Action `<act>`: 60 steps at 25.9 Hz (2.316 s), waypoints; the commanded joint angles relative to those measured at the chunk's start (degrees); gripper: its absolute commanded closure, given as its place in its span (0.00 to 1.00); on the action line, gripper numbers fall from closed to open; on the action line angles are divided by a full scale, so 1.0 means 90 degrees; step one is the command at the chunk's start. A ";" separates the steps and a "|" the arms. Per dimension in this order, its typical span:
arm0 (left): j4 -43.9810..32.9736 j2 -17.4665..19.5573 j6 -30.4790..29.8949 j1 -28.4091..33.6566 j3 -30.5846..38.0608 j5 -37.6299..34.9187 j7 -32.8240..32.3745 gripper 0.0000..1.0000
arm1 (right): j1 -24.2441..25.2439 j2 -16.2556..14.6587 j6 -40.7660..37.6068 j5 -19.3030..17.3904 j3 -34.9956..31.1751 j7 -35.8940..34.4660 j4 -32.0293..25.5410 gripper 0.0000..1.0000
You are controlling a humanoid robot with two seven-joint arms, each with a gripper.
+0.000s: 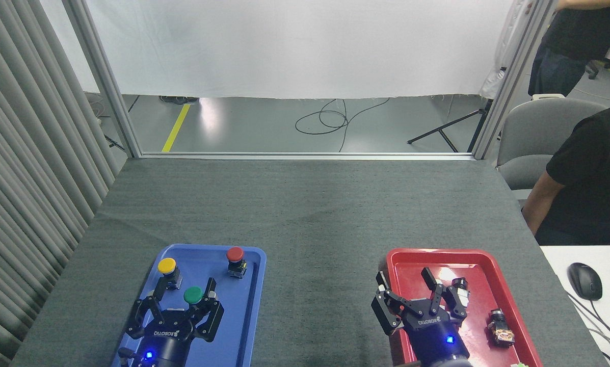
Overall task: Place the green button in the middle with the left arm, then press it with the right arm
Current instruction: 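Close the left hand around the green button on the blue tray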
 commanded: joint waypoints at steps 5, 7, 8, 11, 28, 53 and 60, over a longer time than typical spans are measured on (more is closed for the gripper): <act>-0.0009 0.0029 0.0044 0.0000 -0.0004 -0.0021 -0.0019 0.00 | 0.0266 -0.0267 -0.0051 -0.0157 0.0042 -0.0286 0.0013 0.00; -0.0009 0.0038 -0.0005 0.0010 -0.0004 -0.0021 -0.0058 0.00 | 0.0266 -0.0237 -0.0051 -0.0186 0.0042 -0.0286 0.0003 0.00; -0.0009 0.0038 0.0025 0.0010 -0.0004 -0.0001 -0.0068 0.00 | 0.0266 -0.0237 -0.0051 -0.0186 0.0042 -0.0286 0.0003 0.00; 0.0011 0.0058 -0.0073 0.0059 -0.0024 0.0038 -0.0029 0.00 | 0.0363 -0.0286 -0.0080 -0.0196 0.0022 -0.0305 0.0003 0.00; 0.1749 0.0204 -0.0415 -0.0126 -0.0024 -0.0060 0.0577 0.00 | 0.0832 -0.0228 -0.0881 -0.0205 -0.0828 -0.0735 0.0091 0.00; 0.3487 0.0097 0.0034 -0.1230 -0.0033 -0.0489 0.0762 0.00 | 0.0812 -0.0169 -0.0813 -0.0205 -0.0837 -0.0725 0.0101 0.00; 0.4015 0.0087 0.0103 -0.1572 -0.0033 -0.0489 0.0782 0.00 | 0.0822 -0.0169 -0.0783 -0.0205 -0.0847 -0.0716 0.0101 0.00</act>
